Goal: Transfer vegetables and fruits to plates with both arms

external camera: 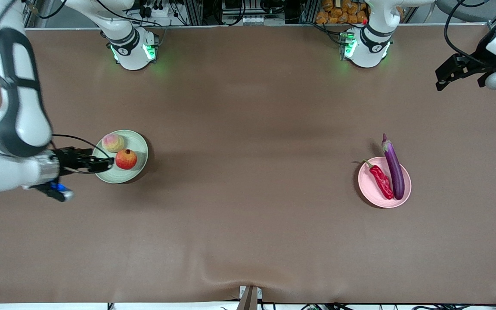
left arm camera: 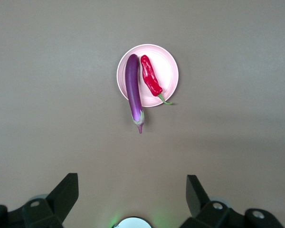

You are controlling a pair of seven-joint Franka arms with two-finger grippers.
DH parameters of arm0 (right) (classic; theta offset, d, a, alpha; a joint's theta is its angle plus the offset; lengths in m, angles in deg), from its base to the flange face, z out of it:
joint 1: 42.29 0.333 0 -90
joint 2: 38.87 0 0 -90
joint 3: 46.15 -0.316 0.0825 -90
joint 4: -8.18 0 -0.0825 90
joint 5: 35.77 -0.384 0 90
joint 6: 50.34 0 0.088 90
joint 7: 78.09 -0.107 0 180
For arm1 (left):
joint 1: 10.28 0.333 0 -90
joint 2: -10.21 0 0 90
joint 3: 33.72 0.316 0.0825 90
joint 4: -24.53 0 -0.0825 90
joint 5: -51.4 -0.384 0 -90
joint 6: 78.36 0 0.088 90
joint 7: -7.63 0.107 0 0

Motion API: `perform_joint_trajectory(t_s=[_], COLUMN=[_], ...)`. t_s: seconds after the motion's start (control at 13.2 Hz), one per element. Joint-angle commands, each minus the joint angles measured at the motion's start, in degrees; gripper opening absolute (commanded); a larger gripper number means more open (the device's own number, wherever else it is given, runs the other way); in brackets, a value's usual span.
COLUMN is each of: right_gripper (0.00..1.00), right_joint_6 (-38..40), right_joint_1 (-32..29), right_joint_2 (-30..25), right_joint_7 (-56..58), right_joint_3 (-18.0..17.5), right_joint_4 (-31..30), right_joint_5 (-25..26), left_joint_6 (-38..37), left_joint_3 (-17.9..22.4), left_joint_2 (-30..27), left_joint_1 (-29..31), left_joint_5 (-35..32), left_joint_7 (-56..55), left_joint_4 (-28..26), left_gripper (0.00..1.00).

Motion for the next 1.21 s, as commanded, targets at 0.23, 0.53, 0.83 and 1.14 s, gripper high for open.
perform_joint_trajectory(t_s=[0.23,0.53,0.83,1.14], right_gripper=[1.0,1.0,1.0,1.0], right_joint_6=[12.7,16.1,6.9,-4.2], right_joint_1=[2.0,3.7,3.0,1.7], right_joint_2=[-1.9,-10.5,-25.5,-37.5], right_joint_7=[3.2,7.4,7.5,12.9], right_joint_3=[-1.0,-5.6,-5.0,-4.0], right_joint_4=[17.3,17.3,1.2,-16.2], right_joint_5=[3.0,15.8,16.5,16.6], left_joint_6=[0.8,0.8,0.6,0.2], left_joint_3=[-0.1,0.2,0.4,0.4], left_joint_2=[-0.8,-0.3,-0.1,-0.2], left_joint_1=[-0.2,0.3,0.4,1.6], left_joint_5=[1.2,1.8,1.8,2.4], left_joint_7=[2.4,3.6,4.0,7.5], left_joint_4=[-0.4,0.4,0.4,0.4], left_gripper=[1.0,1.0,1.0,1.0])
